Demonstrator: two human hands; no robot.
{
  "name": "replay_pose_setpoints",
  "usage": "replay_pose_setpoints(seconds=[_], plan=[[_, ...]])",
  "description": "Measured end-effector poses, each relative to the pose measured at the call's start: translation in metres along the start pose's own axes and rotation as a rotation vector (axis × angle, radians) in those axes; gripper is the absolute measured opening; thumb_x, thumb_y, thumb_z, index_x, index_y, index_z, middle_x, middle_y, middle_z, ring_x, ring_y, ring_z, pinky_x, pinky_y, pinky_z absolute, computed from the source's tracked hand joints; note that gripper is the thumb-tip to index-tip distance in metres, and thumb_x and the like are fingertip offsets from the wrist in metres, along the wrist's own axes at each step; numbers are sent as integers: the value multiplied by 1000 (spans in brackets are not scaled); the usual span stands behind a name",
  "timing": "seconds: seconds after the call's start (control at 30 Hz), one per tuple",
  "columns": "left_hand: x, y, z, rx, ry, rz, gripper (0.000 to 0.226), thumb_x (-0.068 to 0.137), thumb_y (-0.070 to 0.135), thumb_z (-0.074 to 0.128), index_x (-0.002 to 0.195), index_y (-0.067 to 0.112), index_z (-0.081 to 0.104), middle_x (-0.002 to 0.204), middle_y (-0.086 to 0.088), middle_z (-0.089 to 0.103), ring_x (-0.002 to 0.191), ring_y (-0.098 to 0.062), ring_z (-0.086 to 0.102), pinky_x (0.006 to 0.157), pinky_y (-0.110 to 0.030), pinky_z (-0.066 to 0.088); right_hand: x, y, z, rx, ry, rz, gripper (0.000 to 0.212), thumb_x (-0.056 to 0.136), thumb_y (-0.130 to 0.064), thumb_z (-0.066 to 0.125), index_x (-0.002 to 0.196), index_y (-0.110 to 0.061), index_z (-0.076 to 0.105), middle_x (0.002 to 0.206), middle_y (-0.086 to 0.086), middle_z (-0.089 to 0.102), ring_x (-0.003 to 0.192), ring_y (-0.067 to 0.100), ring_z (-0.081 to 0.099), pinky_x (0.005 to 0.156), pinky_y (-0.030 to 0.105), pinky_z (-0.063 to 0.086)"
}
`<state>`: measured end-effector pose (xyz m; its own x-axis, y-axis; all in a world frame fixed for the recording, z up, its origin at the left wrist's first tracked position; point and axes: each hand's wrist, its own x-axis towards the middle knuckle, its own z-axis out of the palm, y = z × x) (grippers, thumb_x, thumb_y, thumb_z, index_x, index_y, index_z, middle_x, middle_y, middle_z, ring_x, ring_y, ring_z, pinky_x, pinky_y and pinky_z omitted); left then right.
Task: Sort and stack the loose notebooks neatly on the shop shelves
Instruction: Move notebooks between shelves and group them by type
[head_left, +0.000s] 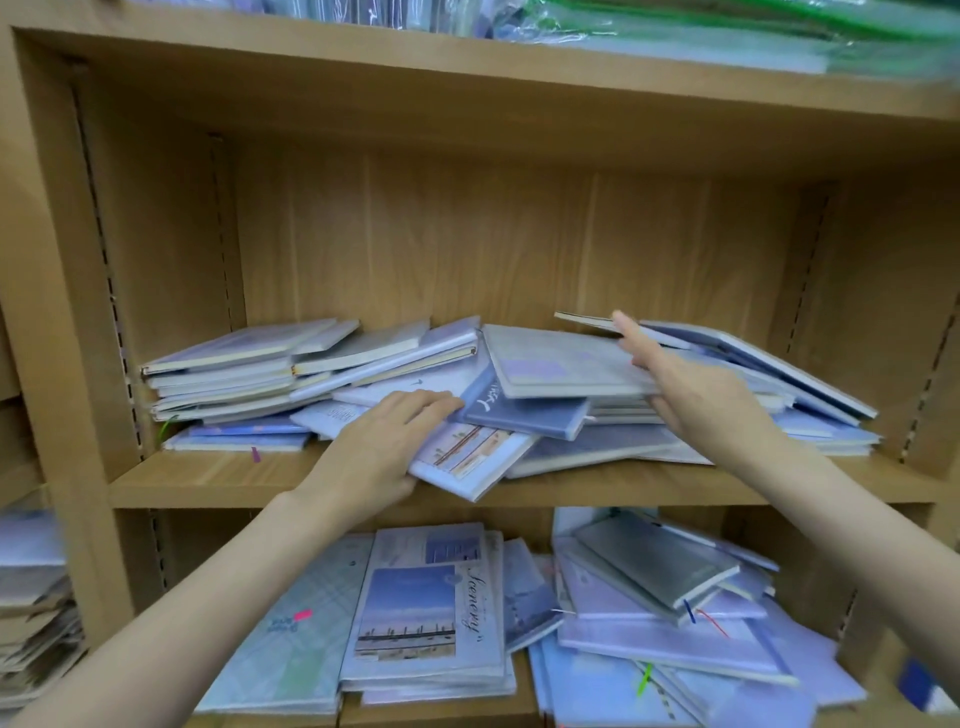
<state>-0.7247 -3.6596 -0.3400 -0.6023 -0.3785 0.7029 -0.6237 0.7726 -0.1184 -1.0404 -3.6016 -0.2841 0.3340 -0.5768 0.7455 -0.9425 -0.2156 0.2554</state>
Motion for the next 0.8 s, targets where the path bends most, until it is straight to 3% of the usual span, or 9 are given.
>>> replay_pose_setpoints(seconds=[0.07, 0.17, 0.27, 0.33, 0.53, 0.6, 0.67, 0.73, 0.8], plan=[[1, -1, 1, -3, 9, -2, 81, 60, -7, 69, 129, 23, 38, 122, -3, 57, 107, -14, 41, 65, -35, 54, 9, -1, -6, 11, 145, -42, 47, 72, 5, 64, 118, -8, 63, 75, 15, 70, 52, 35, 64, 40, 39, 51], [-6, -5, 0, -1, 8, 22, 79, 63, -7, 69, 129, 23, 38, 127, -5, 56, 113, -15, 42, 75, -36, 55, 17, 0, -38, 165, 242, 46, 21, 81, 2, 63, 101, -4, 68, 76, 7, 66, 65, 28, 64, 60, 32, 51], [-21, -7, -2, -18, 16, 78, 66, 71, 4, 65, 129, 18, 40, 128, -8, 55, 115, -17, 43, 85, -37, 50, 14, 2, -73, 266, 318, 25, 17, 84, -1, 64, 101, -2, 67, 75, -1, 55, 64, 4, 46, 62, 6, 34], [-31, -6, -3, -14, 4, 94, 70, 69, 3, 73, 130, 16, 41, 130, -10, 53, 116, -18, 44, 85, -38, 50, 5, -3, -88, 307, 314, -18, 18, 86, -5, 63, 103, -1, 66, 80, -1, 58, 68, 2, 44, 61, 2, 33], [-39, -1, -1, 40, -19, 15, 84, 61, -15, 69, 134, 17, 41, 134, -11, 50, 116, -28, 53, 90, -36, 46, -21, -34, -103, 233, 256, -211, 23, 88, -4, 55, 107, -3, 67, 100, 2, 68, 90, 16, 64, 78, 21, 48], [-43, 2, -1, 32, -36, -16, 77, 66, -8, 69, 134, 16, 41, 132, -14, 50, 116, -32, 52, 93, -40, 44, -28, -43, -101, 167, 246, -247, 28, 91, -8, 46, 109, -4, 66, 105, 7, 69, 93, 24, 67, 77, 33, 51], [-53, 3, 1, 19, -23, -56, 63, 73, 3, 64, 132, 12, 45, 130, -17, 52, 116, -36, 52, 95, -47, 42, -34, -52, -93, 150, 253, -274, 31, 93, -11, 40, 108, -4, 67, 107, 8, 69, 96, 24, 66, 77, 32, 50], [-69, 7, 2, -35, 46, -175, 54, 76, 1, 59, 129, 7, 49, 130, -17, 51, 119, -36, 49, 99, -48, 41, -38, -61, -82, 165, 266, -290, 28, 93, -3, 42, 105, -2, 68, 107, 9, 69, 98, 22, 64, 80, 27, 47], [-86, 17, 1, -198, 173, -447, 49, 79, -7, 58, 127, 5, 51, 130, -14, 50, 121, -31, 46, 102, -37, 35, -45, -69, -66, 149, 301, -305, 27, 91, 3, 46, 104, -1, 69, 107, 11, 69, 96, 25, 66, 82, 28, 48]])
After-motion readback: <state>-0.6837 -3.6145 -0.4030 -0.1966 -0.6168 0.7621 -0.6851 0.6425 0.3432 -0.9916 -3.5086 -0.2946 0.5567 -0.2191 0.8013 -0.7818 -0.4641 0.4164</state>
